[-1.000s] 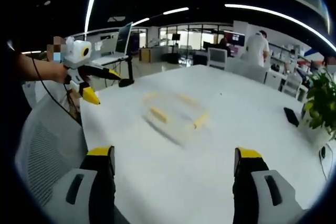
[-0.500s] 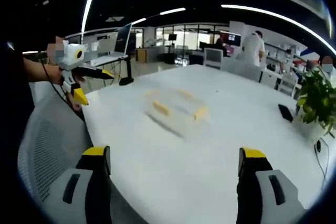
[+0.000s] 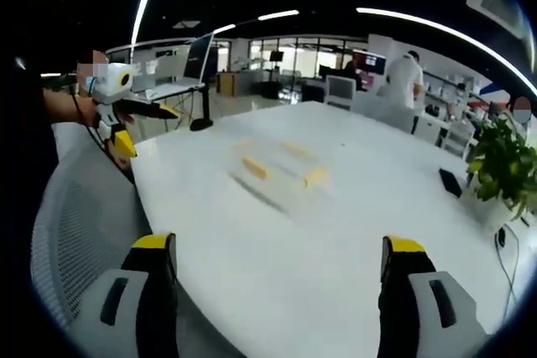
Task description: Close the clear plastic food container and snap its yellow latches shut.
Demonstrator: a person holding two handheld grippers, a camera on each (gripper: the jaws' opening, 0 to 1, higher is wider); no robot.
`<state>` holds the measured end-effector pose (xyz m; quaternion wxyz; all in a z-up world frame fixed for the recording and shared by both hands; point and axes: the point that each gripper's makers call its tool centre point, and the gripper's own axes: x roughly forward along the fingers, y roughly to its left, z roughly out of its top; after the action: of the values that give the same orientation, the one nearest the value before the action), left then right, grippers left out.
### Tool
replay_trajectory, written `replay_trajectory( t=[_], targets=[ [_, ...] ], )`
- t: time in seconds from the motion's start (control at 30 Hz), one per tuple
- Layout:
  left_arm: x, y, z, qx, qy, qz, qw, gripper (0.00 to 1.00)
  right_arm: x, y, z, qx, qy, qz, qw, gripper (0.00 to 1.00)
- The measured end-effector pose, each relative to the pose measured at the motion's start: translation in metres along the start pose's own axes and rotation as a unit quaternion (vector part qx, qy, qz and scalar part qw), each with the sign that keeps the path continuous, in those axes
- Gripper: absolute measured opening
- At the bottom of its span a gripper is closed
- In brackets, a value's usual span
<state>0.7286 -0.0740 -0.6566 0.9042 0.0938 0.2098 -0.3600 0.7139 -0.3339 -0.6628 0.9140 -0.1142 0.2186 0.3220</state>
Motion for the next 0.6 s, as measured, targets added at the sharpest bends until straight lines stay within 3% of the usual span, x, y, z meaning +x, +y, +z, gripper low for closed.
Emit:
replay_trajectory(
  t=[0.6],
  targets=[
    [-0.0039,-0.0003,0.0030,-0.005,-0.010,0.008,0.9999,0.99,0.0025,-0.0001,0.0028,-0.011,0.007,0.011,0.9999,1.00]
  ],
)
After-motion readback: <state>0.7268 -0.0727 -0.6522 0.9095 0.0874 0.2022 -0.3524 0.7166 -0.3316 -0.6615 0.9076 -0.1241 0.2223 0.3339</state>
